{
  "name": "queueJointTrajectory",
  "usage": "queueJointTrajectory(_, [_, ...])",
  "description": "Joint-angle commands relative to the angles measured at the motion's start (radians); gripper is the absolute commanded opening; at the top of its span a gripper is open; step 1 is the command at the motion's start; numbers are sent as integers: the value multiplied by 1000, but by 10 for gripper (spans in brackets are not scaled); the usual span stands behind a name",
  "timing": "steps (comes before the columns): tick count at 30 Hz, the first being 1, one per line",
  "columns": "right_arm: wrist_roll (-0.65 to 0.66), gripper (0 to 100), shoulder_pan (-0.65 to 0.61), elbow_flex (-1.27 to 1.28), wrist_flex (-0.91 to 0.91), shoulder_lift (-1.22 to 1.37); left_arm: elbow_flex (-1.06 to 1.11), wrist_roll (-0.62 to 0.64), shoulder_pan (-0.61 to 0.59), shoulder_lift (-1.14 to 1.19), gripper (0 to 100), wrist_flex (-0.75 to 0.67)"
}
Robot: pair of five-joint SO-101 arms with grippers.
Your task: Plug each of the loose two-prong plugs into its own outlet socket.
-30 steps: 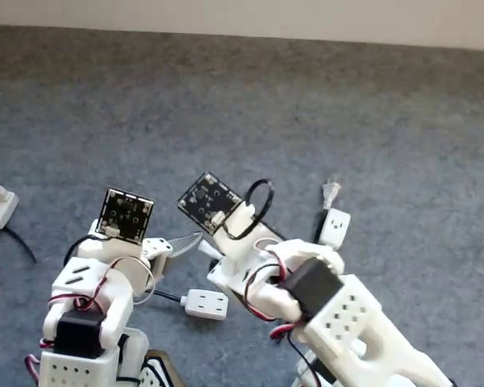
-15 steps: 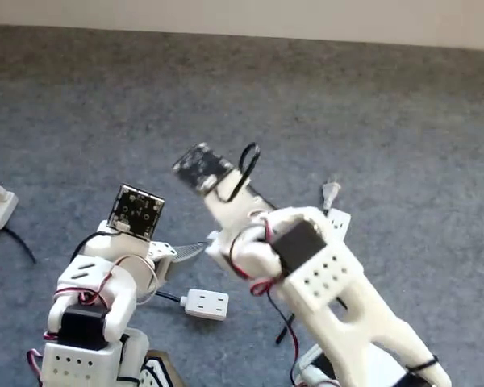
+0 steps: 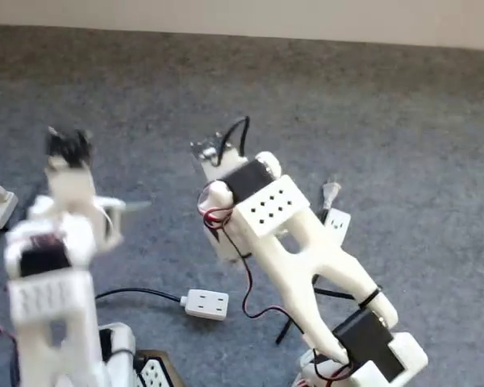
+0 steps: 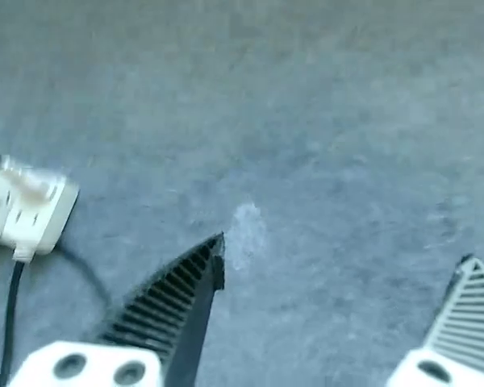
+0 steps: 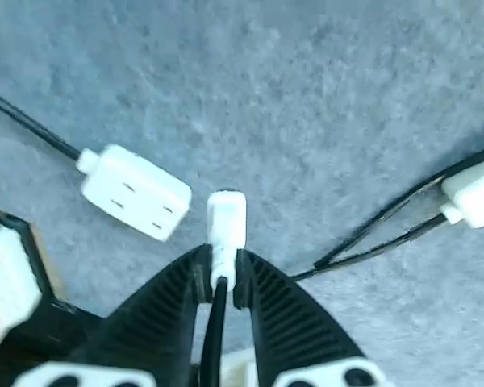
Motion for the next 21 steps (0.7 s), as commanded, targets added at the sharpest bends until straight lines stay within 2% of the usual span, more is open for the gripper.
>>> queueJointTrajectory(1, [-112,5,-33,-76,45,-10,-340,0,-193,371,411,5])
queueJointTrajectory(5, [-325,5,-105,-28,44,-8,-613,-64,-326,650,411,103])
queueJointTrajectory(7, [-388,5,-162,13,44,-8,-739,-71,-398,776,411,150])
queueJointTrajectory(10, [-413,5,-205,88,8,-8,-912,-71,-489,941,411,183])
queueJointTrajectory(14, [-436,5,-193,202,-119,-10,-1106,-71,-570,1098,411,235])
queueJointTrajectory(16, [-482,5,-196,245,-165,-15,-1184,-72,-593,1164,411,252])
queueJointTrajectory(21, [-483,5,-194,283,-174,-196,-1293,-72,-601,1280,411,270])
